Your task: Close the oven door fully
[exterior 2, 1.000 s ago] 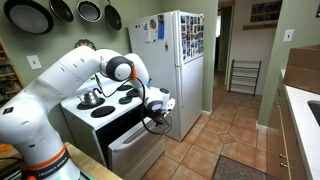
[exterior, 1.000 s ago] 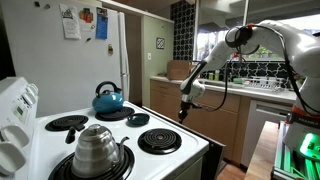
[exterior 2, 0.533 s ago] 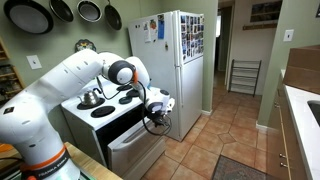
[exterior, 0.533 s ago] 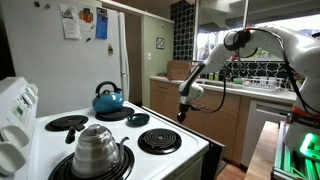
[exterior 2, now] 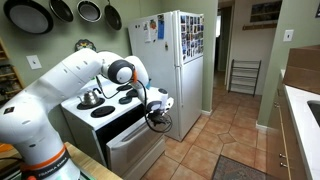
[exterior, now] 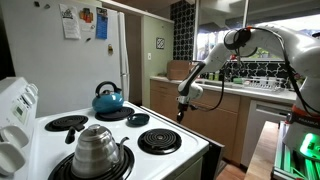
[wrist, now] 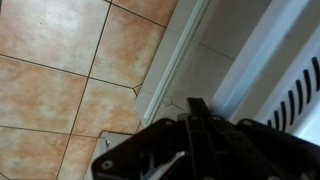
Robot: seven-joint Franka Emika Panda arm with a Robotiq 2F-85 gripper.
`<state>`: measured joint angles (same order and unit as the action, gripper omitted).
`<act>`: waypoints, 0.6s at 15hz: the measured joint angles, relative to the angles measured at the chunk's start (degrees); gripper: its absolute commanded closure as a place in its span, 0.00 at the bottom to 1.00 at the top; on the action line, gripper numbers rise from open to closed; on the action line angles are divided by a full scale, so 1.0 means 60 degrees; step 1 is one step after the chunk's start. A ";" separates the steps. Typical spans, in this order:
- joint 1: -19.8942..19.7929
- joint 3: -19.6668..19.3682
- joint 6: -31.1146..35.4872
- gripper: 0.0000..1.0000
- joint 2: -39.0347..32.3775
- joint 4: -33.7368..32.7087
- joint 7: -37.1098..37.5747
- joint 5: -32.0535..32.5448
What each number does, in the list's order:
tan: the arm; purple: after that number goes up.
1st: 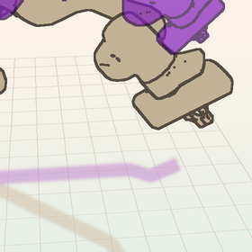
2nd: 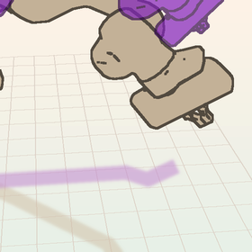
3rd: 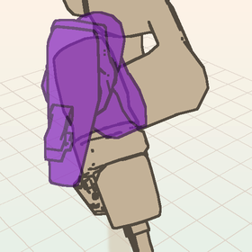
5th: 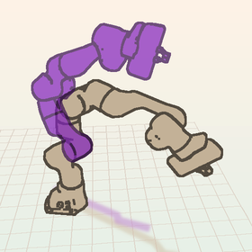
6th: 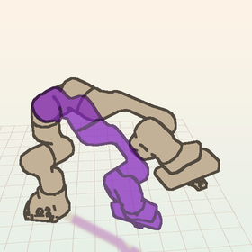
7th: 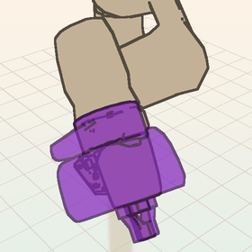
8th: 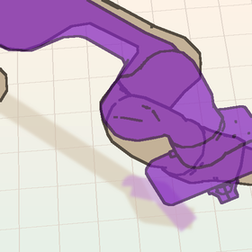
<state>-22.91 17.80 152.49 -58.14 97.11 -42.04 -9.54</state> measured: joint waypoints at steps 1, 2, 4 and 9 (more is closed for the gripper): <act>0.0035 0.0004 0.0053 0.96 0.0039 0.0047 -0.0128 0.0084; 0.0084 0.0002 0.0118 0.96 0.0072 0.0087 -0.0221 0.0205; 0.0206 -0.0019 0.0238 0.96 0.0164 0.0193 -0.0335 0.0482; 0.0686 -0.0078 0.0311 0.96 0.0445 0.0349 -0.0511 0.1157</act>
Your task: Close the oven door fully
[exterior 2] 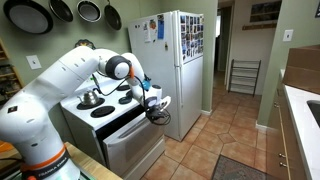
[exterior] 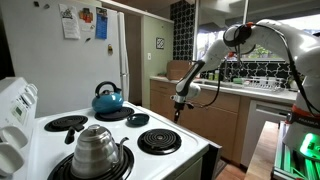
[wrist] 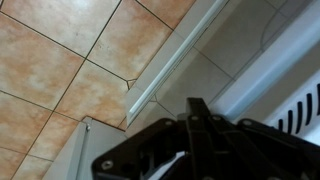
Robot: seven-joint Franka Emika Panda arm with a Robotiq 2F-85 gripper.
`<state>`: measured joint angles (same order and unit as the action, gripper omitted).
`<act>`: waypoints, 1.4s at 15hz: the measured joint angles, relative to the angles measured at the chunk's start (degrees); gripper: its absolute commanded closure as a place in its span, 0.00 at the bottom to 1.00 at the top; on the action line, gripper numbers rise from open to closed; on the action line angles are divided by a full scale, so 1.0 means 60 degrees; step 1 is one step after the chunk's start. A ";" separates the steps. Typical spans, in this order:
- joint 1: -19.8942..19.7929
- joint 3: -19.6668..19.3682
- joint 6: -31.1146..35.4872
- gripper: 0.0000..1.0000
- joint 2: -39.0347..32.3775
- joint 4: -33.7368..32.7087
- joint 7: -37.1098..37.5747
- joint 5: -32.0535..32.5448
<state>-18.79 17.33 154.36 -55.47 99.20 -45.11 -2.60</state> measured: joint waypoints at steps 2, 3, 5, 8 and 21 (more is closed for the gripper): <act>0.0248 -0.0006 -0.0014 0.96 0.0115 0.0042 -0.0010 0.0159; 0.0412 0.0004 -0.0033 0.96 0.0158 0.0042 -0.0010 0.0176; 0.0798 0.0137 -0.0218 0.96 0.0278 0.0029 0.0023 0.0176; 0.1639 0.0194 -0.0500 0.98 0.0280 -0.0013 0.0501 0.0192; 0.2543 -0.1828 -0.0264 0.57 0.1517 0.0487 0.4867 0.0186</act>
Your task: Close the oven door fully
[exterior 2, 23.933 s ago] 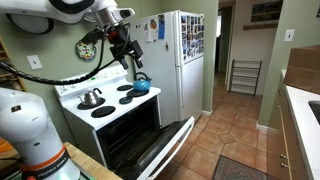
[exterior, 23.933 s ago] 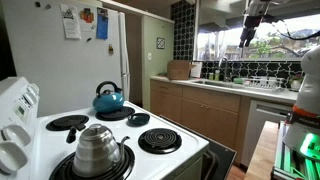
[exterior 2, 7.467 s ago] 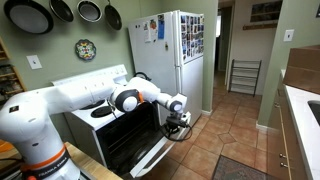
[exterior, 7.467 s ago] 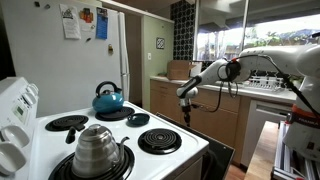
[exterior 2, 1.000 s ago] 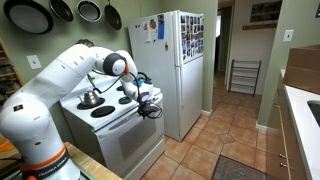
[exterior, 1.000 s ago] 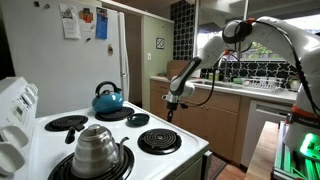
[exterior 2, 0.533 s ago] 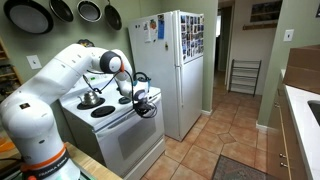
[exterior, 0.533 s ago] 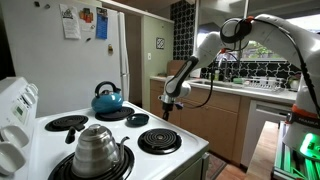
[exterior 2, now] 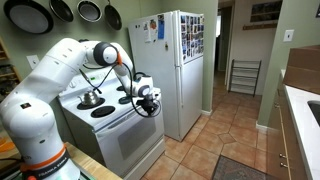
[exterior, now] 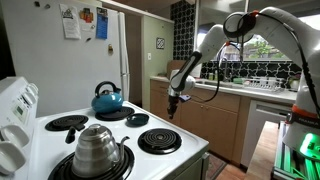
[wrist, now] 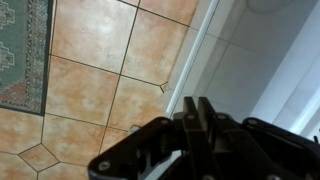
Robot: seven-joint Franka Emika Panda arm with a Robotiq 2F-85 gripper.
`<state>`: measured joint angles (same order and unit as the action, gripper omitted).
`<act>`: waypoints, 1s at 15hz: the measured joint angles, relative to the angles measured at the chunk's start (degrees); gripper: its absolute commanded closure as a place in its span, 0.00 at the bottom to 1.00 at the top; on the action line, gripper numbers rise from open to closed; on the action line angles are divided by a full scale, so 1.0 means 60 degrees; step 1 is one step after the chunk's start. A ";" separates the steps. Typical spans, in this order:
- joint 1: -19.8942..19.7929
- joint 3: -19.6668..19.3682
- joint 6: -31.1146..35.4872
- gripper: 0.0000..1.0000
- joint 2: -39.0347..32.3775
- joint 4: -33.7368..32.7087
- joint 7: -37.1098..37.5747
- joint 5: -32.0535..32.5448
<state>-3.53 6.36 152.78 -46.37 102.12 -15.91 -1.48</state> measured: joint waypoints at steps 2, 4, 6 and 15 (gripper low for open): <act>-0.0044 -0.0172 -0.0170 0.42 0.0386 0.0398 0.0002 0.0003; -0.0116 -0.0268 -0.0324 0.27 0.0826 0.0875 0.0002 0.0004; -0.0202 -0.0374 -0.0336 0.11 0.1460 0.1595 -0.0002 0.0004; -0.0344 -0.0769 -0.0467 0.00 0.5934 0.5192 0.0077 0.0223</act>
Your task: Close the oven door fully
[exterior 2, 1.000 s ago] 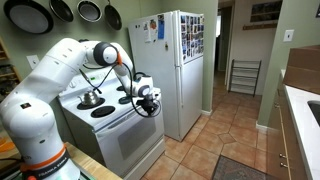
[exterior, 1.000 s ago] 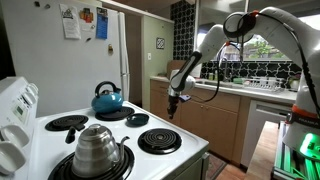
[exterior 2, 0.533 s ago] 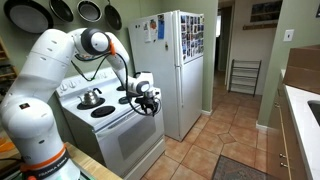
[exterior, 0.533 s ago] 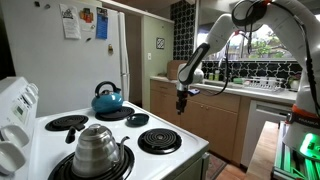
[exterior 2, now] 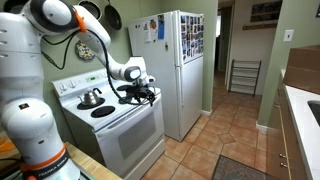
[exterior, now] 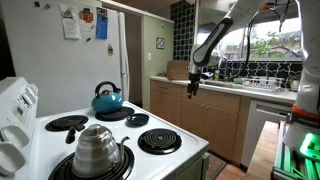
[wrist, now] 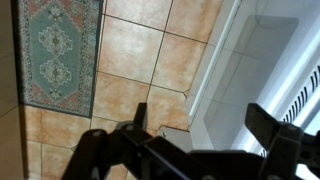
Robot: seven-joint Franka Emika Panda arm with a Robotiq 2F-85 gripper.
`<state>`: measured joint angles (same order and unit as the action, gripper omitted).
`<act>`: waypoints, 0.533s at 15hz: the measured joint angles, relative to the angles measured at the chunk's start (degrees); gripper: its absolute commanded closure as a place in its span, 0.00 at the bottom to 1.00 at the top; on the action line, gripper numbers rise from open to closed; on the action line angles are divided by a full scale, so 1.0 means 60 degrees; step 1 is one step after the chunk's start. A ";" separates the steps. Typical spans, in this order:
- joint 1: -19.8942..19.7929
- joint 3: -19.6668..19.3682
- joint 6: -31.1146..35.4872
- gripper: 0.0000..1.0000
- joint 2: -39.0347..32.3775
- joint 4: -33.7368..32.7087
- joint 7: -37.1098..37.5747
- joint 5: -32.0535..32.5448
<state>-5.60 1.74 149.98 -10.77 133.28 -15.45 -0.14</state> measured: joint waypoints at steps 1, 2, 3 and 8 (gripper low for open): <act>0.0080 -0.0047 0.0006 0.00 0.0466 0.0284 0.0088 0.0325; 0.0169 -0.0091 0.0007 0.00 0.0909 0.0549 0.0212 0.0765; 0.0248 -0.0114 0.0008 0.00 0.1325 0.0799 0.0338 0.1196; 0.0532 -0.0088 0.0012 0.00 0.2721 0.1742 0.0269 0.1903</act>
